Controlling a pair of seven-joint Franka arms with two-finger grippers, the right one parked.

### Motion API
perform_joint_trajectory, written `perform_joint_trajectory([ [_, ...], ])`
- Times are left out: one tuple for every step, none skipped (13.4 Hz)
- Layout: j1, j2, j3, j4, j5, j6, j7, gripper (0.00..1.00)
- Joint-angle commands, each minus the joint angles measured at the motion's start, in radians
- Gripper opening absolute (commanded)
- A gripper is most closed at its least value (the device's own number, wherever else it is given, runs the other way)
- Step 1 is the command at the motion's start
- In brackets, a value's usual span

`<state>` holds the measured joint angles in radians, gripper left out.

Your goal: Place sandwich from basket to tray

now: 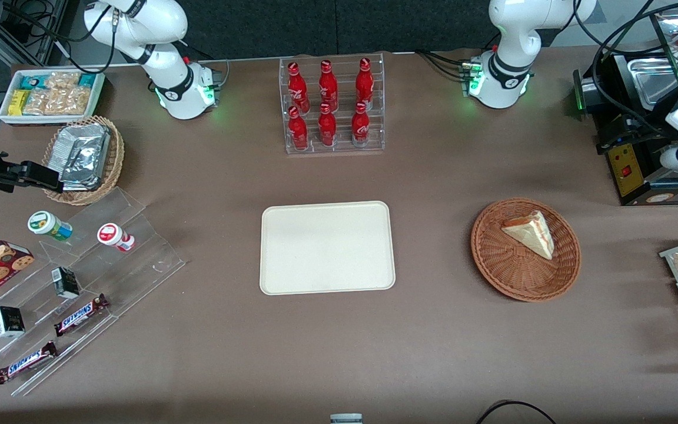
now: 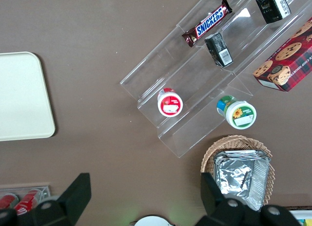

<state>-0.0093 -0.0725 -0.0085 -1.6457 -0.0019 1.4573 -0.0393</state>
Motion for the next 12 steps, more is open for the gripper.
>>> perform_joint_trajectory([
  [0.000,-0.001,-0.004,0.007,-0.006,0.002,0.018,0.99],
  [-0.001,0.006,-0.004,0.010,-0.007,0.006,0.013,0.99],
  [-0.001,0.031,-0.002,0.012,0.006,0.014,0.013,0.99],
  [-0.003,0.045,-0.002,0.009,0.013,0.027,0.012,0.99],
  [-0.003,0.065,-0.002,0.009,0.020,0.037,0.007,0.99],
  [-0.003,0.085,-0.001,0.007,0.022,0.044,-0.042,0.99],
  [-0.003,0.100,-0.001,-0.005,0.032,0.070,-0.113,0.99],
  [-0.005,0.111,-0.002,-0.038,0.049,0.107,-0.204,0.99],
  [-0.006,0.112,-0.004,-0.077,0.056,0.148,-0.284,0.99],
  [-0.006,0.112,-0.002,-0.120,0.056,0.193,-0.351,0.99],
  [-0.006,0.115,-0.004,-0.158,0.056,0.240,-0.460,0.99],
  [-0.006,0.132,-0.004,-0.192,0.056,0.302,-0.597,0.99],
])
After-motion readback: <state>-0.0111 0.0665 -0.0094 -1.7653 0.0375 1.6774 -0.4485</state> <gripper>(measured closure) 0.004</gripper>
